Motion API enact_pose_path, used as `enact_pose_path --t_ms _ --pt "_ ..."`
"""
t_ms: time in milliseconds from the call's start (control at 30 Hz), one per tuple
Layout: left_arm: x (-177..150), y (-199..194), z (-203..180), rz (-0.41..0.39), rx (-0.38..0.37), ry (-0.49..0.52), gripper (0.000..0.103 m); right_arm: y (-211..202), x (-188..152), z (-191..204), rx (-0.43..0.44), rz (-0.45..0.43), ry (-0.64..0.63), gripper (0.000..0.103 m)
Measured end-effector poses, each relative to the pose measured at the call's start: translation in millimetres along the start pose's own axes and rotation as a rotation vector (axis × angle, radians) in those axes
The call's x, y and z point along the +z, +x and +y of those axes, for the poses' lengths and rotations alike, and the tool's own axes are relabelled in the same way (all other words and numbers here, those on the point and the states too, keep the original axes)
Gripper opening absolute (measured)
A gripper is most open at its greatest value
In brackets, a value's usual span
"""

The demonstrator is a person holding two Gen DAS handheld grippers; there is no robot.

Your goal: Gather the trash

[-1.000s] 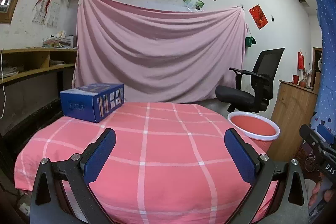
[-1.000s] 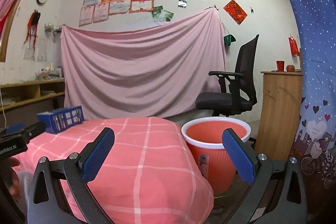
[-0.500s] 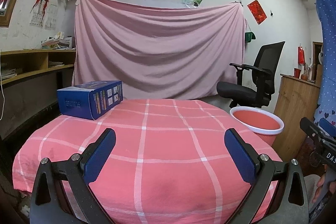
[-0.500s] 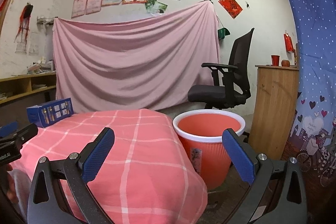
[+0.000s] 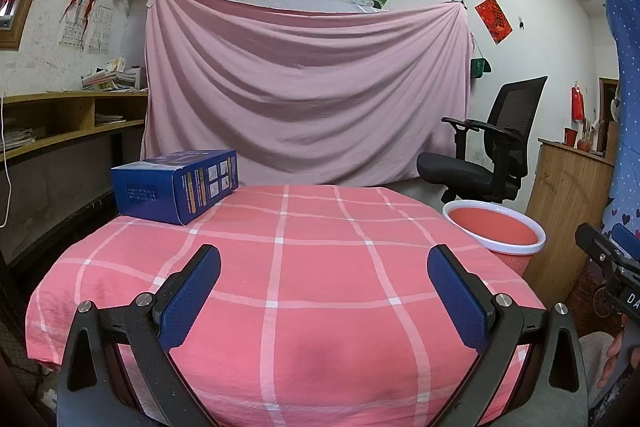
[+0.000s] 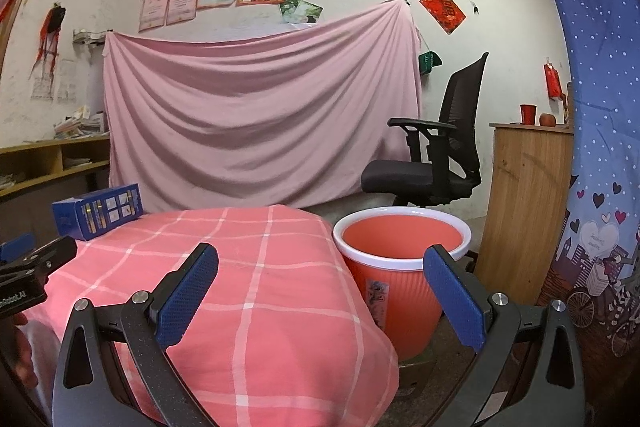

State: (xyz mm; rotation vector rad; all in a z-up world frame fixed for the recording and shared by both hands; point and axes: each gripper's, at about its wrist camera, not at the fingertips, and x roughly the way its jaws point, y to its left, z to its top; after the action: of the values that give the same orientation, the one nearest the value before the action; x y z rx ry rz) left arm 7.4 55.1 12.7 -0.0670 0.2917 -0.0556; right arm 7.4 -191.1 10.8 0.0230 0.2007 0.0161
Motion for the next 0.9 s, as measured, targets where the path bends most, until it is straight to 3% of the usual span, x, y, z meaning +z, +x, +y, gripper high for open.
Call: enact_pose_path --t_ms 900 --pt "-1.0 -0.8 -3.2 -0.005 -0.002 0.004 0.101 0.3 -1.0 0.4 0.009 0.004 -0.004 0.103"
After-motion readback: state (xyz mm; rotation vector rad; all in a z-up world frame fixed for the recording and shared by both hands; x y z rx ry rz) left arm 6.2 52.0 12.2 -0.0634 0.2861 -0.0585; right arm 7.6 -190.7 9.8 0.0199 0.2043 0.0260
